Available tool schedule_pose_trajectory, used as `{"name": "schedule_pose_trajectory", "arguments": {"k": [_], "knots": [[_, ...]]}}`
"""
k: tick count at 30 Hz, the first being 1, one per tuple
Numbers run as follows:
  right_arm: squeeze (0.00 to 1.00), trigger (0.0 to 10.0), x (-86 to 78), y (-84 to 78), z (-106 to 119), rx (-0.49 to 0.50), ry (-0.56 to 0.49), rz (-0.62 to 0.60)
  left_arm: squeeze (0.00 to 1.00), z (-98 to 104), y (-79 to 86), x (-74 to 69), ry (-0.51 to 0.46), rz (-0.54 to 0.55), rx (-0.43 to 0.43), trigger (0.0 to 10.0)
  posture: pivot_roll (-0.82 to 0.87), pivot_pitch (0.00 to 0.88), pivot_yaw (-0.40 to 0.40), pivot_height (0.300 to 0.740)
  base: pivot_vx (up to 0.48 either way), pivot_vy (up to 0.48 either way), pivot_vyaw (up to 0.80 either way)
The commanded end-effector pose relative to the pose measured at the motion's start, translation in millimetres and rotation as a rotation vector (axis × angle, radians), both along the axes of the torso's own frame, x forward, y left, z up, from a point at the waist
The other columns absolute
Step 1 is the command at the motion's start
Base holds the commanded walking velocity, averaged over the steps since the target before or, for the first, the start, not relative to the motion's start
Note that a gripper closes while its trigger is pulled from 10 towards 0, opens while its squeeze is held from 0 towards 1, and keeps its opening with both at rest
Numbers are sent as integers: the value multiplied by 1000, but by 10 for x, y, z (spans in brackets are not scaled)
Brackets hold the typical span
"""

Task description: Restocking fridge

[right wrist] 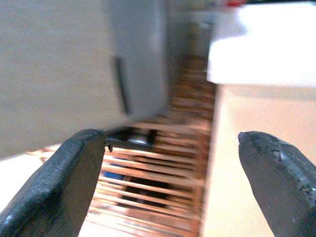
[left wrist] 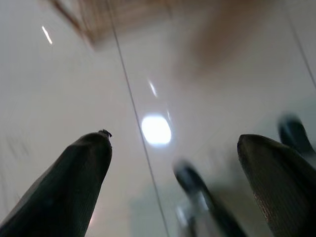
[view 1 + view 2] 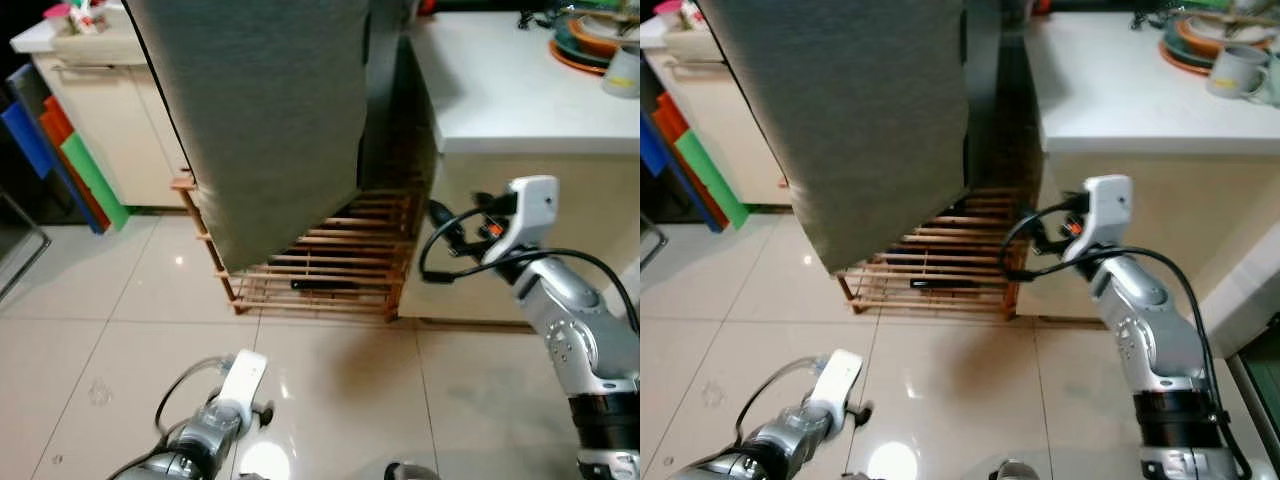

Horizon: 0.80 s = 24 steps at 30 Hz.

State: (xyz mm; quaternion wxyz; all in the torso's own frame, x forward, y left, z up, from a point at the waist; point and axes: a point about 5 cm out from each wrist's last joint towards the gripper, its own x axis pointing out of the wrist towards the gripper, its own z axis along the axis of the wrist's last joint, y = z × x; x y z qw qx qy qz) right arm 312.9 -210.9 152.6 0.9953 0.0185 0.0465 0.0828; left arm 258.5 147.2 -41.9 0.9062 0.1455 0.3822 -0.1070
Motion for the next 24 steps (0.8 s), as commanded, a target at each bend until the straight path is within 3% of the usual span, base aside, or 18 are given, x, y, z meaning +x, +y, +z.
{"name": "schedule_pose_trajectory", "arguments": {"k": [1, 2, 3, 4, 5, 6, 9, 13, 17, 19, 24], "knots": [[0, 10000, 7, -74, 15, -8, -24, -62, 0, 84, 23, 91, -74, -9, 15, 10000, -163, 0, 60, 740, 0, 0, 0], [0, 10000, 1, -92, -13, -15, -23, -82, 0, 136, 44, 142, -119, -8, 8, 10000, -163, 0, 60, 740, 0, 0, 0], [0, 10000, -23, -126, -100, -25, -11, -133, 0, 317, 45, 305, -248, 8, -44, 10000, -158, 0, 58, 740, 0, 0, 0], [0, 10000, -23, -126, -100, -25, -11, -133, 0, 317, 45, 305, -248, 8, -44, 10000, -158, 0, 58, 740, 0, 0, 0], [0, 10000, -51, -141, -180, -37, 0, -171, 0, 513, 4, 463, -365, 12, -97, 10000, -154, 0, 58, 740, 0, 0, 0], [0, 10000, -62, -142, -204, -43, 3, -179, 0, 587, -14, 517, -405, 9, -111, 10000, -154, 0, 58, 740, 0, 0, 0], [0, 10000, -120, -106, -303, -55, 9, -185, 0, 1119, -138, 806, -653, 19, -233, 10000, -150, 0, 61, 740, 0, 0, 0], [0, 10000, -161, -90, -367, -62, 2, -196, 0, 1660, -240, 921, -873, -5, -344, 10000, -147, 0, 60, 740, 0, 0, 0], [0, 10000, -181, -87, -406, -55, -4, -211, 0, 1976, -311, 888, -985, -43, -416, 10000, -135, 0, 54, 740, 0, 0, 0], [0, 10000, -195, -82, -436, -50, -11, -224, 0, 2069, -363, 830, -995, -85, -432, 10000, -127, 0, 51, 740, 0, 0, 0], [0, 10000, -194, -41, -456, -51, -18, -215, 0, 2011, -346, 787, -963, -49, -468, 10000, -120, 0, 52, 740, 0, 51, 0]]}}
